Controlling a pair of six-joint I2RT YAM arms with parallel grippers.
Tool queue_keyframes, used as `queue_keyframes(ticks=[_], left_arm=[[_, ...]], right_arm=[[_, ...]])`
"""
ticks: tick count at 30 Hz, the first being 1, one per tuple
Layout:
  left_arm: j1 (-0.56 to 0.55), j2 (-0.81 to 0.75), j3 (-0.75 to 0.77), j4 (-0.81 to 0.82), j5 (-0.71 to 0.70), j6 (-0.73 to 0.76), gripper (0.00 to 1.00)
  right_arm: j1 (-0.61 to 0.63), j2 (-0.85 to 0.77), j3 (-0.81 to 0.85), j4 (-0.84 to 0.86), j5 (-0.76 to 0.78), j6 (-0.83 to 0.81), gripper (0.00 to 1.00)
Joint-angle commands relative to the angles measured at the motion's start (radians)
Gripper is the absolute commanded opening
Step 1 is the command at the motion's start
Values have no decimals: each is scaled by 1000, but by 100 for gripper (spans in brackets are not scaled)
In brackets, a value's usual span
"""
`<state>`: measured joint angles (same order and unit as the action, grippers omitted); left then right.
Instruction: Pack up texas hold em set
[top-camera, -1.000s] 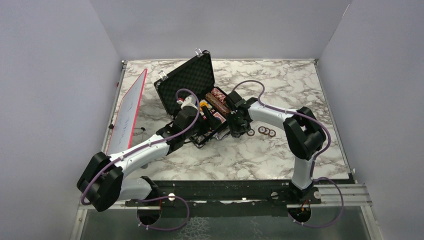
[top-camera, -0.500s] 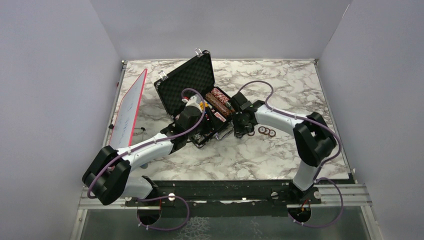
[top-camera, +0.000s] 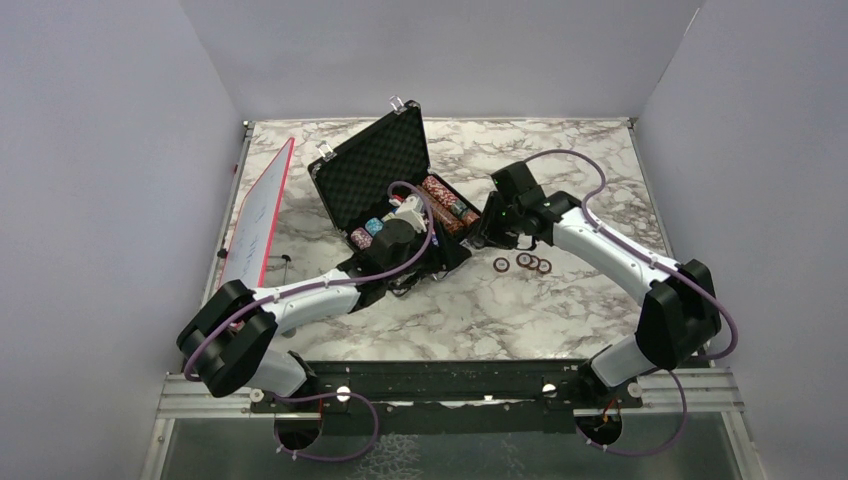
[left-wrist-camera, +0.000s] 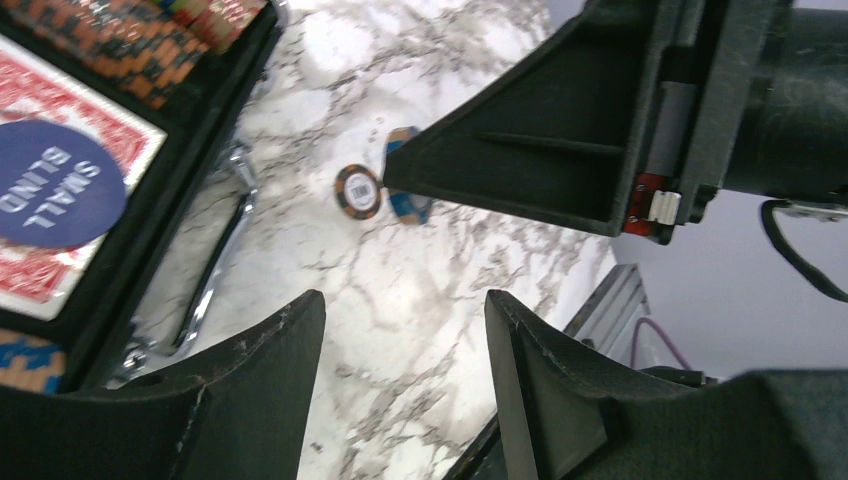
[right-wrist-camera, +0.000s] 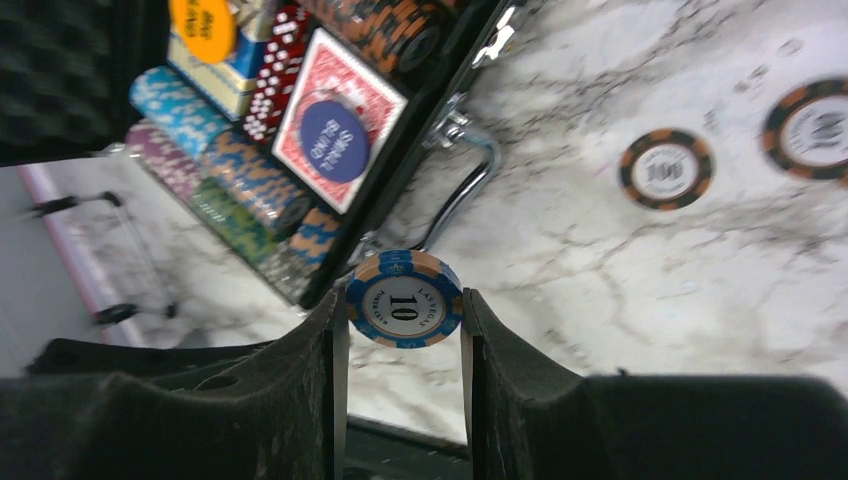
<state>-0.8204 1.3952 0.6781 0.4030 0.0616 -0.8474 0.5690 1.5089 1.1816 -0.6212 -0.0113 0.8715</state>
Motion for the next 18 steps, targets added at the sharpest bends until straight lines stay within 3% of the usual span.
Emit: queue_keyframes(ticks=[1, 8, 18], left_arm=[[-35, 8, -8, 137, -121, -48, 64], [-49, 4, -16, 163, -219, -75, 58], [-47, 18, 18, 179, -245, -46, 27]], right_arm=[[-12, -53, 1, 27, -134, 206, 29], [-35, -89, -14, 42, -207, 309, 29], [-46, -82, -22, 51, -294, 314, 29]])
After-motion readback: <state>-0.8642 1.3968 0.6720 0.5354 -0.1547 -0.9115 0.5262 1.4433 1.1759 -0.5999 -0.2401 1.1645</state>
